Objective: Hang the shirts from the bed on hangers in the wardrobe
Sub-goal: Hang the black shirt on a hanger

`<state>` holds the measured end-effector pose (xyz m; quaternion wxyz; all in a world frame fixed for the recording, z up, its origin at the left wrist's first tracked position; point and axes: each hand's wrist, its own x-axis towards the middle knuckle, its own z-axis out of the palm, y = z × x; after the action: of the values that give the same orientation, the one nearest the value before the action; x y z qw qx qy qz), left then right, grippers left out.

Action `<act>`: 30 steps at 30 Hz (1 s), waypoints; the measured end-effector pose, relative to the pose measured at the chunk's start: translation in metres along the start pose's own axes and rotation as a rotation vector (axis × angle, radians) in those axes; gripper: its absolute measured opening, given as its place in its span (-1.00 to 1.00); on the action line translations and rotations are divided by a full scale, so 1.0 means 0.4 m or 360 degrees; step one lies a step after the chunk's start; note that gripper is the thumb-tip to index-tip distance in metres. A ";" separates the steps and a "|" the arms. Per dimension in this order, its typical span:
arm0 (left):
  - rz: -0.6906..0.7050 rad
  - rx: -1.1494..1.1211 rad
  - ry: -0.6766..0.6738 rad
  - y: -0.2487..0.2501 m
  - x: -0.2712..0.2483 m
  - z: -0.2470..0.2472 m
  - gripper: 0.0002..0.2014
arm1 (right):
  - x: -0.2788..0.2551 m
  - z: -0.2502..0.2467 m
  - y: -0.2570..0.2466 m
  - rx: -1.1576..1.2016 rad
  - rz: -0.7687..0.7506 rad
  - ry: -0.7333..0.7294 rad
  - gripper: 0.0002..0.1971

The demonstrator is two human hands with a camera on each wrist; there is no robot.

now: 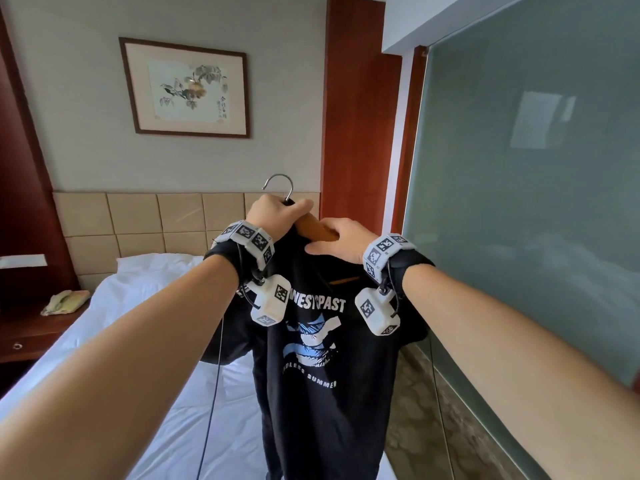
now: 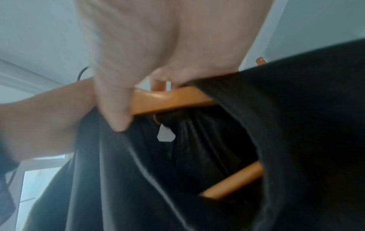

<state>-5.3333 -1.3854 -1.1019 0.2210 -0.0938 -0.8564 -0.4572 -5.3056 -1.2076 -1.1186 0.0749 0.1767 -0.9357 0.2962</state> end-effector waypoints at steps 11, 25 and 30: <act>-0.0193 -0.0030 -0.0356 -0.199 -0.081 -0.138 -0.24 | 0.001 0.163 -0.091 -0.0022 0.0162 0.0602 -0.82; -0.0511 -0.0078 -0.0192 -0.379 -0.206 -0.270 -0.64 | -0.071 0.309 -0.147 -0.0030 0.0602 0.1159 -0.61; -0.0670 -0.0586 -0.0019 -0.415 -0.265 -0.276 -0.77 | -0.122 0.335 -0.143 0.0076 0.0808 0.1319 -0.64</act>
<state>-5.2672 -1.5656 -1.2207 0.0953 0.0449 -0.7609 -0.6403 -5.2435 -1.3152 -1.2095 0.3625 -0.1883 -0.8335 0.3720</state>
